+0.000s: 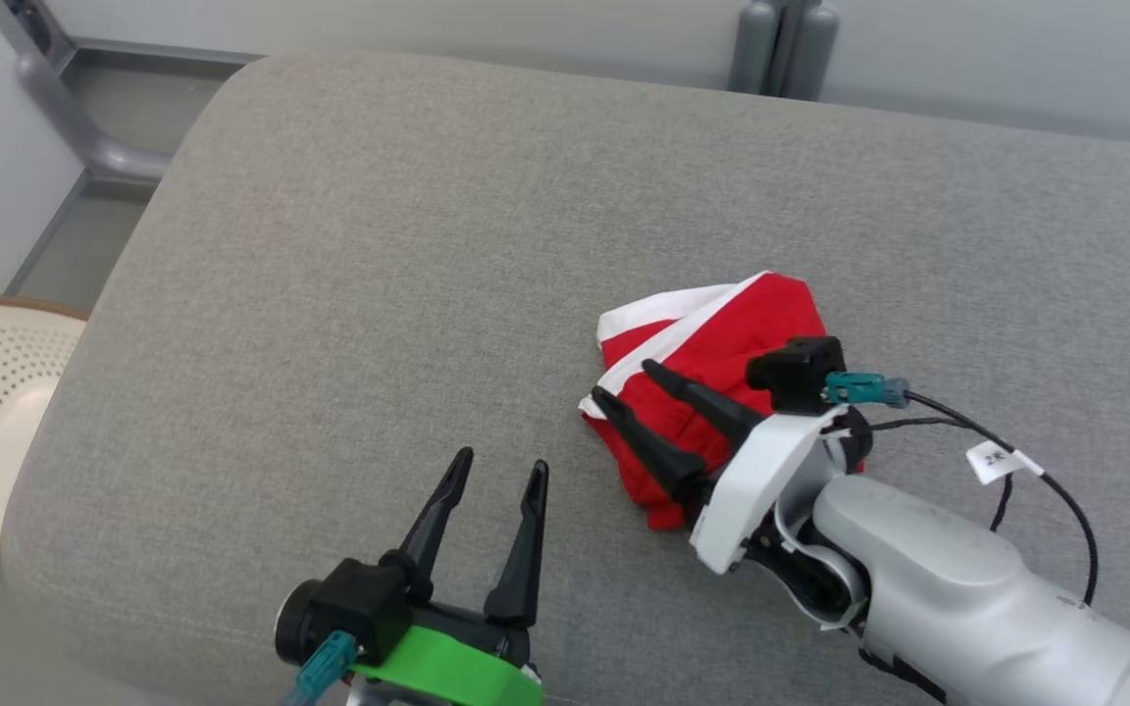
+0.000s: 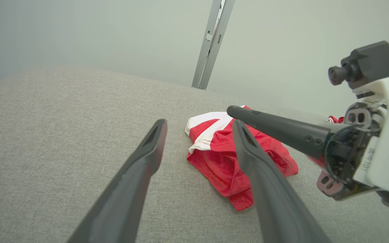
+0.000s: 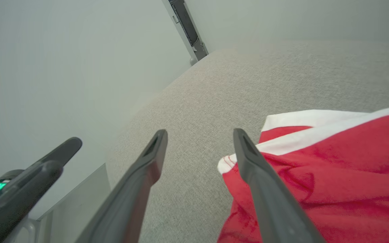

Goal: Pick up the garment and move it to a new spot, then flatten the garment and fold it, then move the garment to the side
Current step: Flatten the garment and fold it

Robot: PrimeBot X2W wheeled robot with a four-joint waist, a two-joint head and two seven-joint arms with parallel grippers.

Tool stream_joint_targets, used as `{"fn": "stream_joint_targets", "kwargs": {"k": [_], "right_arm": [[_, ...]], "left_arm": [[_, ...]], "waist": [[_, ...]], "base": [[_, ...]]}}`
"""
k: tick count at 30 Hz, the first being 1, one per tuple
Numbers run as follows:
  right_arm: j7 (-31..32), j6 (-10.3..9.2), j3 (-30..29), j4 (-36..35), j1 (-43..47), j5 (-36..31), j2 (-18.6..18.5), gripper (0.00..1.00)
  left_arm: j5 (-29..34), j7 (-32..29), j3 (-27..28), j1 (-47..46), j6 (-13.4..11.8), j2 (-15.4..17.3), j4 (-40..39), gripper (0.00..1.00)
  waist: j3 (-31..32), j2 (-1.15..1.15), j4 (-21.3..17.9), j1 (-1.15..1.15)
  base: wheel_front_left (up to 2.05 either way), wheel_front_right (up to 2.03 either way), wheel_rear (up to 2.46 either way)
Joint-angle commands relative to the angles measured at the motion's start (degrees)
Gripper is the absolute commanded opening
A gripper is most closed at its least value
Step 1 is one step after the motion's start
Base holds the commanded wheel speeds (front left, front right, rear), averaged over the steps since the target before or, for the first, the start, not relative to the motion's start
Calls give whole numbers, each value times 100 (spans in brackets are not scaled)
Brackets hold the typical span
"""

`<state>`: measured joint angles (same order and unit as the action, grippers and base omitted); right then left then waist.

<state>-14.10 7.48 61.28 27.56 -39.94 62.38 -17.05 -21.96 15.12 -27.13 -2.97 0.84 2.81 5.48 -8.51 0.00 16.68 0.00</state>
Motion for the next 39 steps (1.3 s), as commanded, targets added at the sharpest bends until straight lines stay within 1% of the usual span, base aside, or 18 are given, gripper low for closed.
{"fn": "stream_joint_targets", "kwargs": {"k": [1,2,3,5,9,11,15,19,22,24,26,31,39], "right_arm": [[-69,2,-89,36,138,-165,-52,100],[-98,2,-225,62,227,-259,-103,100],[-110,2,-479,36,275,-393,-127,100],[-111,2,-1148,-105,538,-785,-194,100],[-105,2,-2559,-423,1420,-1857,-264,100],[-105,2,-3141,-600,1839,-2438,-249,100],[-106,2,-4204,-1071,2666,-3396,-1,100],[-106,2,-4883,-1602,3314,-4149,342,100],[-106,2,-5128,-1879,3706,-4477,615,100],[-106,2,-5159,-2052,3882,-4671,712,100],[-106,2,-5155,-2118,4113,-4788,802,100],[-107,2,-5091,-2139,4427,-5043,887,100],[-107,2,-5085,-2115,4537,-5124,944,100]], "left_arm": [[31,-1,97,126,-37,19,-27,100],[65,-1,174,177,-53,19,-55,100],[90,-1,254,226,-84,19,-81,100],[179,-1,419,351,-117,19,-145,100],[310,-1,752,583,-156,18,-356,100],[356,-1,879,680,-152,19,-455,100],[509,-1,1159,828,-162,18,-717,100],[701,-1,1415,997,-225,18,-954,100],[778,-1,1559,1139,-249,18,-1025,100],[996,-1,1620,1220,-238,17,-1028,100],[1082,-1,1674,1321,-261,17,-1016,100],[1342,-1,1756,1480,-302,16,-930,100],[1386,-1,1781,1546,-408,16,-789,100]], "waist": [[318,0,-352,0],[385,0,-433,0],[454,0,-512,0],[597,0,-666,0],[779,0,-927,0],[819,0,-1032,0],[874,0,-1223,0],[934,0,-1420,0],[1008,0,-1544,0],[1065,0,-1610,0],[1118,0,-1665,0],[1205,0,-1755,0],[1292,0,-1784,0]], "base": [[0,0,0],[0,0,0],[0,0,0],[0,0,0],[0,0,0],[0,0,0],[0,0,0],[0,0,0],[0,0,0],[0,0,0],[0,0,0],[0,0,0],[0,0,0]]}}
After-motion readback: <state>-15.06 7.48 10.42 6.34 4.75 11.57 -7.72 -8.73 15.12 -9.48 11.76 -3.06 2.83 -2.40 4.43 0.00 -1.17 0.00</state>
